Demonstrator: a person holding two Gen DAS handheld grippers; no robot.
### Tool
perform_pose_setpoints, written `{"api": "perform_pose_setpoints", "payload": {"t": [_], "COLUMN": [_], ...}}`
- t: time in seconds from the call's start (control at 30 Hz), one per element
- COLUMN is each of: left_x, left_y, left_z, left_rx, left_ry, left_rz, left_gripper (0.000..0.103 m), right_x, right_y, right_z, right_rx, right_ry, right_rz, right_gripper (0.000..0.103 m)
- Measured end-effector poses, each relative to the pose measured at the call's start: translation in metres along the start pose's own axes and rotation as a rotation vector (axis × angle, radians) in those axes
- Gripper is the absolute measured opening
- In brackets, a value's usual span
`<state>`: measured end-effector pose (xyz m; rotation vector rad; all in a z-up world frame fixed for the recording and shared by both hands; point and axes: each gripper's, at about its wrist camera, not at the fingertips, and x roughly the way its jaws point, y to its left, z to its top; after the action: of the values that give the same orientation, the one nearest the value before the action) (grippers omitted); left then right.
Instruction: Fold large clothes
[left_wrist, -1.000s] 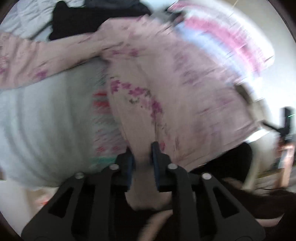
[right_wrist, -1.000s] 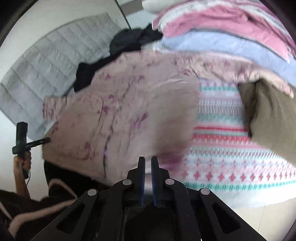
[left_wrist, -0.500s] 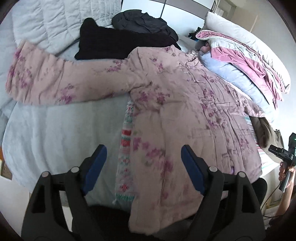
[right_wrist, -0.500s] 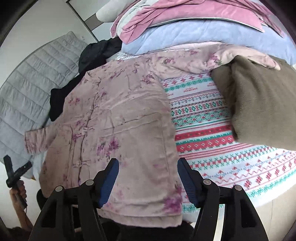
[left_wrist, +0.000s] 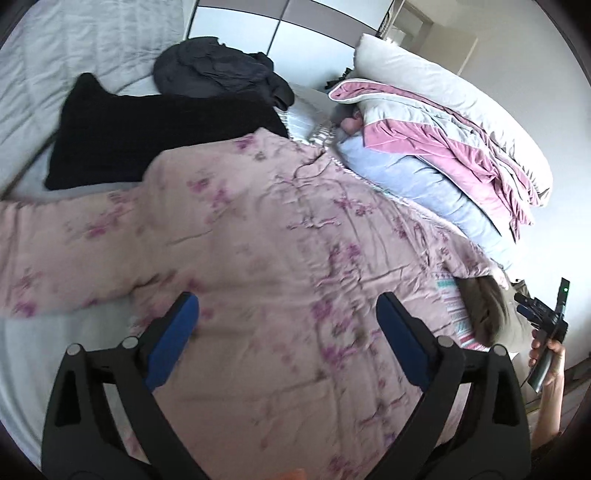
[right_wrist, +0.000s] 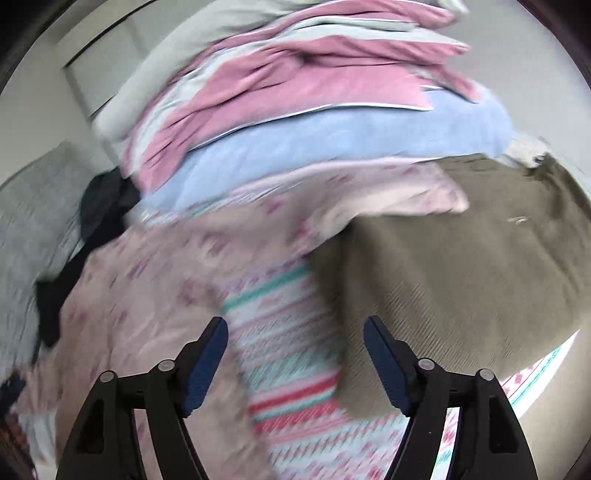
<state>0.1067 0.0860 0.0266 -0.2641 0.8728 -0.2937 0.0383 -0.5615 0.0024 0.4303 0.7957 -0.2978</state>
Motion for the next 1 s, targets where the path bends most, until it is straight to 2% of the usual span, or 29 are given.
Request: {"api": "perform_pose_setpoints", "payload": {"t": [0.2,0.33,0.53,0.6,0.67,0.7,0.73,0.77,0.9,1.0], "left_x": [0.046,0.066,0.085,0.089,0.093,0.094,0.094,0.095,0.095,0.097], "left_y": [-0.014,-0.023,-0.019,-0.014,-0.007,-0.003,0.001,0.004,0.013,0.016], "left_z": [0.022,0.024,0.021,0.019,0.019,0.02,0.02,0.021,0.025,0.027], "left_rx": [-0.06,-0.038,-0.026,-0.022,-0.023,-0.031,-0.041,-0.049,-0.058,-0.059], "left_ry": [0.025,0.046,0.108,0.104,0.102,0.098,0.096,0.096,0.089,0.081], "left_rz": [-0.094,-0.069,-0.098,-0.09,-0.065,-0.065,-0.071,-0.073,-0.056,-0.055], "left_gripper": [0.096,0.096,0.096,0.096,0.096,0.096,0.096,0.096,0.096,0.096], "right_x": [0.059,0.101,0.125,0.13,0.136,0.137,0.135,0.131,0.097,0.063], "right_y": [-0.04,-0.062,-0.073,-0.072,-0.073,-0.073,-0.073,-0.071,-0.053,-0.03], "right_z": [0.039,0.054,0.07,0.077,0.084,0.089,0.093,0.098,0.123,0.137], "right_rx": [0.176,0.269,0.377,0.394,0.408,0.413,0.407,0.393,0.325,0.288], "right_ry": [-0.028,0.0,-0.066,-0.077,-0.08,-0.091,-0.099,-0.115,-0.231,-0.327], "right_rz": [-0.054,-0.071,-0.045,-0.06,-0.054,-0.053,-0.056,-0.065,-0.077,-0.025], "right_gripper": [0.078,0.078,0.076,0.065,0.044,0.038,0.024,0.018,0.014,0.013]}}
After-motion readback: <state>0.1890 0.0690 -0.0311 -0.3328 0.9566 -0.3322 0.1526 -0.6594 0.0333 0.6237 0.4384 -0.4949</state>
